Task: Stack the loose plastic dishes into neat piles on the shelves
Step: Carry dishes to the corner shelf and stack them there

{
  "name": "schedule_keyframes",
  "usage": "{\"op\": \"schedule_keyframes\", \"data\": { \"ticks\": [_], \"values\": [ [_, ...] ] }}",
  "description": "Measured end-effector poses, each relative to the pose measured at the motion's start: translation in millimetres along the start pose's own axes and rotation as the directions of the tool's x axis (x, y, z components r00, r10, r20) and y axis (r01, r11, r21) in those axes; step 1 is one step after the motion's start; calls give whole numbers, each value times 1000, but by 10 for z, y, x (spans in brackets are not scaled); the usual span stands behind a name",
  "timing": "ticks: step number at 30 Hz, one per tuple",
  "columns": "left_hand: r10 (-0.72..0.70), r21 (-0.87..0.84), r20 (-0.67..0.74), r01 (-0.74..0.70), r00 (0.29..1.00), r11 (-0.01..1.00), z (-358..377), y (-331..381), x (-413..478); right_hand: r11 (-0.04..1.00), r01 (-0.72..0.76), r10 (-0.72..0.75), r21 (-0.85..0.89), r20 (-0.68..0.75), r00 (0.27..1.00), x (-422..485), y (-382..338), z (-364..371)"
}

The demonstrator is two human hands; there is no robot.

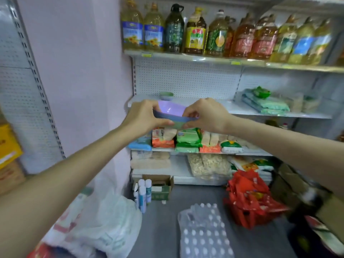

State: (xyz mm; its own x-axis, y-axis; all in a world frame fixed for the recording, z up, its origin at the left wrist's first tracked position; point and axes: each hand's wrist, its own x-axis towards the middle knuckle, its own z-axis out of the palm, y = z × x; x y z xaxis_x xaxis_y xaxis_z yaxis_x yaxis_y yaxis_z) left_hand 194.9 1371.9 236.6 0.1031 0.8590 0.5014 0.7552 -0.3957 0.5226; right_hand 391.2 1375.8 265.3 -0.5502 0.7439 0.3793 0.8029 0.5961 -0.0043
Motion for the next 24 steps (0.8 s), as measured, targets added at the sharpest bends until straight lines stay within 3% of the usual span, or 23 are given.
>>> {"op": "schedule_keyframes", "data": {
  "ticks": [6,11,24],
  "values": [
    [85,206,269,-144,959,968,465,-713,821,996,-84,85,-12,87,993,643,586,589],
    [152,61,394,-191,906,980,992,-1177,1682,991,-132,127,37,125,984,1271,1289,1138],
    [94,95,404,-144,910,985,2359,-2281,4248,995,-95,94,-8,210,973,3346,3317,2202]
  ]
}}
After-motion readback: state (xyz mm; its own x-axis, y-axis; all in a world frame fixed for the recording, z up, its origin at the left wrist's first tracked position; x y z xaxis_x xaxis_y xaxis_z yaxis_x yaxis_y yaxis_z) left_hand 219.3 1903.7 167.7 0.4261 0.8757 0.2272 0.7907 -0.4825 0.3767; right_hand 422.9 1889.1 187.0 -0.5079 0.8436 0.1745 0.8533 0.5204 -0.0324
